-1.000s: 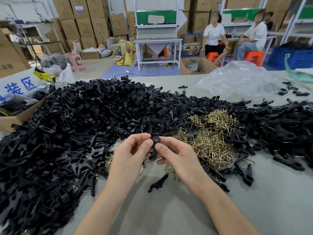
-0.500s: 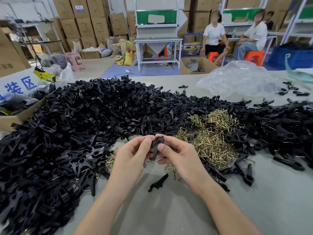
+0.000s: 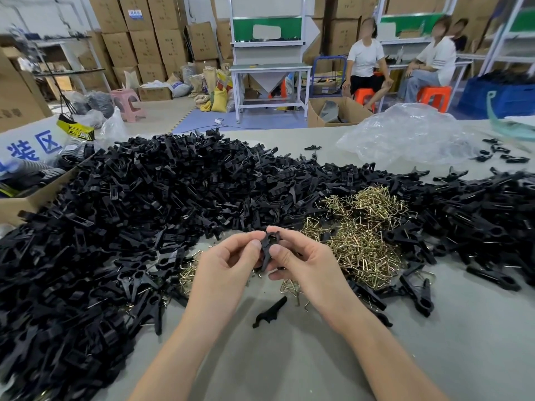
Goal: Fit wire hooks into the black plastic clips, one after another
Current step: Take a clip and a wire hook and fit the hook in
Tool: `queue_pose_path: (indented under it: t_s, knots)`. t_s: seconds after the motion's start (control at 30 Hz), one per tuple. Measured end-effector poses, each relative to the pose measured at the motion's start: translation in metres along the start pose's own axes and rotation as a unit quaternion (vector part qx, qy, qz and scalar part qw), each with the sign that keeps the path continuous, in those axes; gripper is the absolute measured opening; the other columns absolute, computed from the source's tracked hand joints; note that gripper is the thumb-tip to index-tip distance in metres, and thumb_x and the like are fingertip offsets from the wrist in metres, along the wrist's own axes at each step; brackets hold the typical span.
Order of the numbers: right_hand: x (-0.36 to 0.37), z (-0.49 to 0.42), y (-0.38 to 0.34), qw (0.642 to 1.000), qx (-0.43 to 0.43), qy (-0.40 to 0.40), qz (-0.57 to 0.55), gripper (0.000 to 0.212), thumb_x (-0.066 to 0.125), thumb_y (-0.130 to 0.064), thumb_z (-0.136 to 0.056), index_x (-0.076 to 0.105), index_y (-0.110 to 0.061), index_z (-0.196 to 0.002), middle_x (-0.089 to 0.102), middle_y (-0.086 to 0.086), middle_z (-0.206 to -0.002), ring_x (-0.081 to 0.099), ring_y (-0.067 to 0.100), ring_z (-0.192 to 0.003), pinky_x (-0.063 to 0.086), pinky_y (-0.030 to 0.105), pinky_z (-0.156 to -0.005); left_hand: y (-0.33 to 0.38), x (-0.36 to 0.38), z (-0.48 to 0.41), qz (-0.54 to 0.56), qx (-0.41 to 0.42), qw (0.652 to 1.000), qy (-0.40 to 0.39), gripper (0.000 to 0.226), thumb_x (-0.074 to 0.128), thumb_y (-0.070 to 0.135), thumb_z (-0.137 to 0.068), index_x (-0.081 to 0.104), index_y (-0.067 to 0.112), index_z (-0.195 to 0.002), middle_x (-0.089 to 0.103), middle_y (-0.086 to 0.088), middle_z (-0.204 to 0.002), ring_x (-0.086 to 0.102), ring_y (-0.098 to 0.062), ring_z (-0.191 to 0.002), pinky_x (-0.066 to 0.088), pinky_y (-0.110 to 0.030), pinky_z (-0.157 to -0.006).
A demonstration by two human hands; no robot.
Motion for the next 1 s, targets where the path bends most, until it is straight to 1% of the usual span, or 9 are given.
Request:
queue_pose_path:
  t_s: [0.07, 0.13, 0.3, 0.37, 0.47, 0.57, 0.67, 0.9, 1.0]
  knots:
    - [-0.001, 0.0, 0.0, 1.0, -0.003, 0.004, 0.001, 0.036, 0.066, -0.004, -0.095, 0.068, -0.025, -0.124, 0.069, 0.004, -0.085, 0.071, 0.018, -0.075, 0.059, 0.027, -0.07, 0.001, 0.002, 0.001, -0.015, 0.007, 1.0, -0.005, 0.021, 0.059, 0.016, -0.099, 0.075, 0.03, -0.098, 0.076, 0.009, -0.081, 0.067, -0.01, -0.069, 0.053, -0.018, -0.065]
    - [0.001, 0.001, -0.003, 1.0, -0.016, -0.006, 0.016, 0.031, 0.067, -0.004, -0.094, 0.072, -0.026, -0.116, 0.067, 0.006, -0.083, 0.071, 0.018, -0.075, 0.06, 0.028, -0.071, 0.001, 0.004, 0.002, -0.029, 0.007, 0.999, -0.011, 0.023, 0.057, 0.013, -0.099, 0.075, 0.028, -0.1, 0.071, 0.018, -0.071, 0.059, 0.005, -0.057, 0.042, -0.005, -0.055]
    - [-0.011, -0.001, -0.008, 0.998, -0.035, 0.036, 0.027, 0.025, 0.071, -0.005, -0.091, 0.075, -0.026, -0.105, 0.073, -0.005, -0.088, 0.074, 0.013, -0.079, 0.058, 0.02, -0.07, -0.002, -0.006, -0.001, -0.074, 0.02, 0.997, 0.028, 0.021, 0.054, 0.023, -0.101, 0.067, 0.036, -0.112, 0.071, 0.011, -0.094, 0.064, -0.01, -0.073, 0.05, -0.023, -0.065]
    - [-0.025, -0.003, -0.009, 0.996, -0.041, 0.084, 0.01, 0.024, 0.072, -0.006, -0.09, 0.073, -0.023, -0.107, 0.074, -0.007, -0.089, 0.074, 0.014, -0.083, 0.059, 0.021, -0.075, 0.001, -0.005, 0.0, -0.176, 0.06, 0.982, 0.023, 0.018, 0.053, 0.026, -0.101, 0.063, 0.035, -0.113, 0.068, 0.017, -0.089, 0.061, -0.003, -0.075, 0.046, -0.013, -0.065]
    - [-0.047, -0.003, -0.01, 0.987, -0.044, 0.154, -0.003, 0.026, 0.074, -0.01, -0.088, 0.07, -0.025, -0.109, 0.076, -0.007, -0.095, 0.073, 0.011, -0.089, 0.059, 0.027, -0.085, 0.004, 0.02, 0.01, -0.337, 0.136, 0.93, -0.048, 0.019, 0.051, 0.031, -0.099, 0.061, 0.034, -0.115, 0.061, 0.026, -0.098, 0.055, 0.007, -0.092, 0.042, -0.009, -0.081]
    - [-0.06, -0.003, -0.009, 0.978, -0.048, 0.202, -0.002, 0.028, 0.077, -0.013, -0.086, 0.069, -0.029, -0.107, 0.073, -0.018, -0.086, 0.068, 0.003, -0.084, 0.056, 0.034, -0.093, -0.003, 0.048, 0.02, -0.445, 0.16, 0.875, -0.107, 0.028, 0.045, 0.048, -0.099, 0.062, 0.036, -0.118, 0.058, 0.02, -0.108, 0.05, -0.004, -0.106, 0.037, -0.026, -0.094]
    - [-0.063, -0.004, -0.008, 0.975, -0.047, 0.217, -0.012, 0.029, 0.079, -0.012, -0.085, 0.07, -0.029, -0.106, 0.071, -0.017, -0.081, 0.067, 0.002, -0.083, 0.056, 0.04, -0.097, -0.015, 0.06, 0.021, -0.528, 0.134, 0.83, -0.118, 0.042, 0.037, 0.059, -0.098, 0.052, 0.039, -0.133, 0.05, 0.015, -0.121, 0.044, -0.011, -0.116, 0.027, -0.027, -0.095]
    - [-0.059, -0.007, -0.005, 0.978, -0.048, 0.199, -0.026, 0.028, 0.078, -0.012, -0.086, 0.07, -0.027, -0.108, 0.073, -0.017, -0.08, 0.07, 0.011, -0.085, 0.055, 0.047, -0.099, -0.015, 0.054, 0.018, -0.386, 0.124, 0.908, -0.107, 0.023, 0.055, 0.031, -0.1, 0.057, 0.033, -0.123, 0.052, 0.019, -0.105, 0.05, -0.004, -0.102, 0.039, -0.021, -0.089]
    - [-0.059, -0.007, -0.004, 0.979, -0.046, 0.198, -0.035, 0.028, 0.078, -0.013, -0.086, 0.07, -0.026, -0.109, 0.072, -0.018, -0.08, 0.071, 0.011, -0.086, 0.054, 0.047, -0.101, -0.013, 0.043, 0.013, -0.29, 0.103, 0.948, -0.08, 0.022, 0.058, 0.018, -0.099, 0.061, 0.033, -0.116, 0.053, 0.024, -0.098, 0.052, 0.007, -0.096, 0.039, -0.008, -0.081]
Point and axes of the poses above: each hand's wrist, its own z-axis away from the middle knuckle, its own x-axis out of the palm, y = z × x, the point moved 9 cm from there along -z, towards the middle knuckle
